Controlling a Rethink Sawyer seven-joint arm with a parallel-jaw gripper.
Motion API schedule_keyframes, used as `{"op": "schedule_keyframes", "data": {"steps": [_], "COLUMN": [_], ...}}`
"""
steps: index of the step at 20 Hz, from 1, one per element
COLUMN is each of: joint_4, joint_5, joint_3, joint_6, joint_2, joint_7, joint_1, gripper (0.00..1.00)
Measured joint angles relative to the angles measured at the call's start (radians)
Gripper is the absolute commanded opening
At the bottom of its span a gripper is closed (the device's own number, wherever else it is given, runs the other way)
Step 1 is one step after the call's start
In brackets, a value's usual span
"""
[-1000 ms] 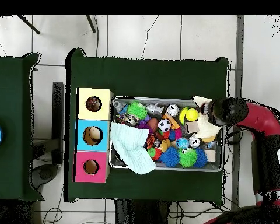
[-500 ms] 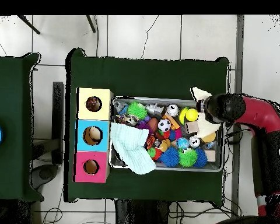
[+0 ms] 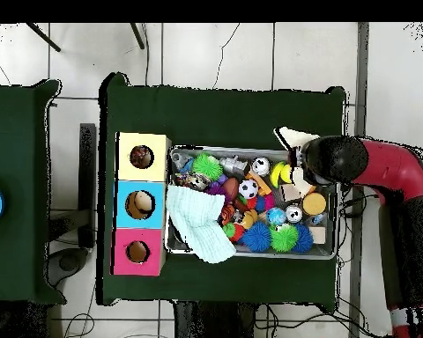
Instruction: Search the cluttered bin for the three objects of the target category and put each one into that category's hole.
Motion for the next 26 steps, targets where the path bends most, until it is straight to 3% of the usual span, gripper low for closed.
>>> {"op": "schedule_keyframes", "data": {"steps": [9,13,26], "joint_4": [0.125,0.160,0.269], "joint_5": [0.076,0.094,0.130], "joint_3": [-0.058,-0.080,-0.169], "joint_6": [0.004,0.004,-0.033], "joint_2": [-0.156,-0.188,-0.201], "joint_7": [0.000,0.000,0.001], "joint_1": [0.058,0.080,0.160], "gripper": [0.00,0.00,0.00]}}
